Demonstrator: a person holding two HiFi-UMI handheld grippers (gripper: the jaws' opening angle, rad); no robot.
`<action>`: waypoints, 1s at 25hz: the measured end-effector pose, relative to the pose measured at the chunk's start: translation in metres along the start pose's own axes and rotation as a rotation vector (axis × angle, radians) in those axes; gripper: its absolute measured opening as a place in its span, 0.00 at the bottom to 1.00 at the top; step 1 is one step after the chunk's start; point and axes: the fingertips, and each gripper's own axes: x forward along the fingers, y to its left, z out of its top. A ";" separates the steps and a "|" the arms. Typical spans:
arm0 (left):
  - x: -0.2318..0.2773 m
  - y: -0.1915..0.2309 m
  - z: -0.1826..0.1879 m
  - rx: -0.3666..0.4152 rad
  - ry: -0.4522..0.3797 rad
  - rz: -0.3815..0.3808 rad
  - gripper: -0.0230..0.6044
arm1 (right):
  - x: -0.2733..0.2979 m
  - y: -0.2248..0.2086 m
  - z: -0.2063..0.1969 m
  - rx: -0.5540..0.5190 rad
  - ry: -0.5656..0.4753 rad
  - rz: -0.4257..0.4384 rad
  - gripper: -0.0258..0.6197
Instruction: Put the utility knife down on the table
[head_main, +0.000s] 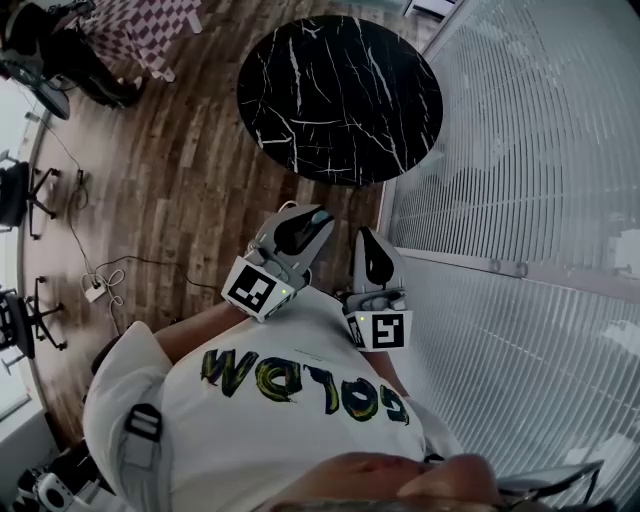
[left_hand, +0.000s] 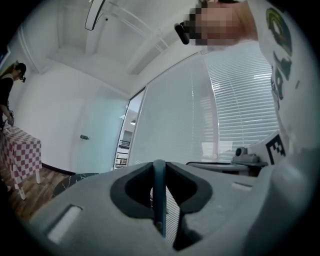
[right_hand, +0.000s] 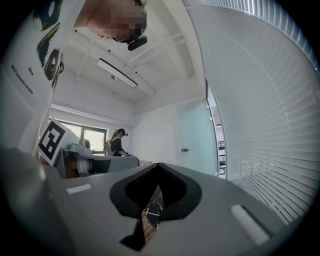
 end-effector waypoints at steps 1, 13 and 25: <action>0.005 0.008 0.005 -0.005 -0.014 0.004 0.15 | 0.010 -0.002 0.002 -0.006 -0.001 0.001 0.04; 0.062 0.135 0.045 -0.010 -0.061 0.000 0.15 | 0.151 -0.020 0.023 -0.059 0.011 0.008 0.04; 0.095 0.235 0.062 -0.038 -0.077 0.008 0.15 | 0.260 -0.023 0.026 -0.082 0.030 0.033 0.04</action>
